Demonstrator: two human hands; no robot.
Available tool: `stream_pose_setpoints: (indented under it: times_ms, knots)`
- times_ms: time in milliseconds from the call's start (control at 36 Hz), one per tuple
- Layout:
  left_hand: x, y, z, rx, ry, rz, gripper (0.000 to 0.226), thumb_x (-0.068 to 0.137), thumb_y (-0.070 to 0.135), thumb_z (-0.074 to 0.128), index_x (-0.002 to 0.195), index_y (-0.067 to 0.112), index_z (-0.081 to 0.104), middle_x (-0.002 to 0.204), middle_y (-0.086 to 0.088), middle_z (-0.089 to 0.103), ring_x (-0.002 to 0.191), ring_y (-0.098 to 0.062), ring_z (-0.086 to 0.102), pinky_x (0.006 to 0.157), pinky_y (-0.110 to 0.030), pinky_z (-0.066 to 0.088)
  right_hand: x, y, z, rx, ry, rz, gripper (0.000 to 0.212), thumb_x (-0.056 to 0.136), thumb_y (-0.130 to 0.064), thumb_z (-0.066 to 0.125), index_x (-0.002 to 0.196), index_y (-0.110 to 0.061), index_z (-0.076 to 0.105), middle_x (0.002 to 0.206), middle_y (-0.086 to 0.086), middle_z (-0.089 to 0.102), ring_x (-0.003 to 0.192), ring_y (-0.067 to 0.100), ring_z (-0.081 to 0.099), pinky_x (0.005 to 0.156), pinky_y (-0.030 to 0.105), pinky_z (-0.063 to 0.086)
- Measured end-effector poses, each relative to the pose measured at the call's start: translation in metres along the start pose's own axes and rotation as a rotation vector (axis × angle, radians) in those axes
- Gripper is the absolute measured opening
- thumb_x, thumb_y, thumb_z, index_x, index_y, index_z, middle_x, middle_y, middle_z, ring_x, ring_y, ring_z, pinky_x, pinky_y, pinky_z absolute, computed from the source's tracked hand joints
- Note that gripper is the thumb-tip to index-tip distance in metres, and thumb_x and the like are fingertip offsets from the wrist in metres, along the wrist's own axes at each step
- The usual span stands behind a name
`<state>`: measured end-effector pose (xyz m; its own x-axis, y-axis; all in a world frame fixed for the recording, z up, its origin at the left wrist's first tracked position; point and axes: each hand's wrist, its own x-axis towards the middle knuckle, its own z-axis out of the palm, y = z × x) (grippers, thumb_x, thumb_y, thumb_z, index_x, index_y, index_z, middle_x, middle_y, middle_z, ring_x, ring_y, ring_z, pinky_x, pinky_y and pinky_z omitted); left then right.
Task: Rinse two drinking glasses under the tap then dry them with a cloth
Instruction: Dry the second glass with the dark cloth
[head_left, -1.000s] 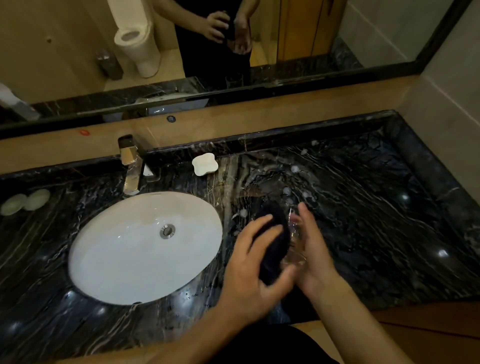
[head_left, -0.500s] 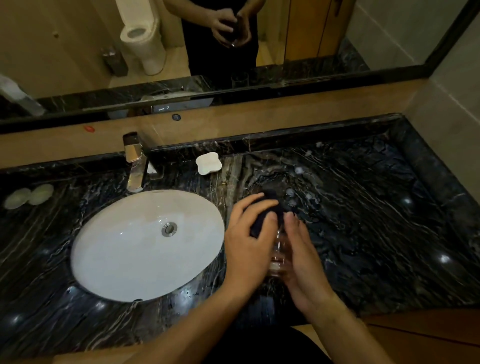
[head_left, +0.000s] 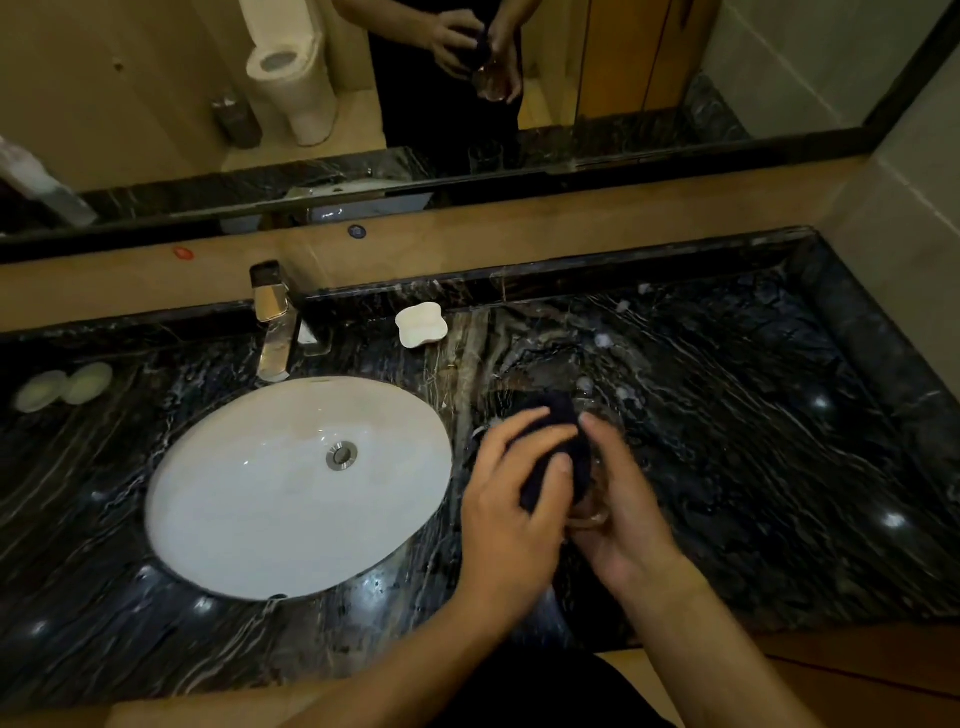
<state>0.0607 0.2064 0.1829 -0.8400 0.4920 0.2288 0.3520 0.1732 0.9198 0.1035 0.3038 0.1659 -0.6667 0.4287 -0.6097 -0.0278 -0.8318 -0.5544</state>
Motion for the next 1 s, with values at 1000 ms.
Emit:
stream_pose_setpoints:
  times_ms: [1000]
  knots:
    - [0.031,-0.021,0.0,0.021,-0.138,-0.286,0.022,0.096,0.016,0.06,0.102,0.03,0.076,0.111,0.013,0.067,0.103,0.005,0.059,0.089,-0.012,0.044,-0.022,0.004,-0.01,-0.128,-0.058,0.213,0.064,0.076,-0.037,0.078,0.132,-0.012,0.057,0.118,0.022,0.07,0.09,0.034,0.072,0.073,0.05,0.058]
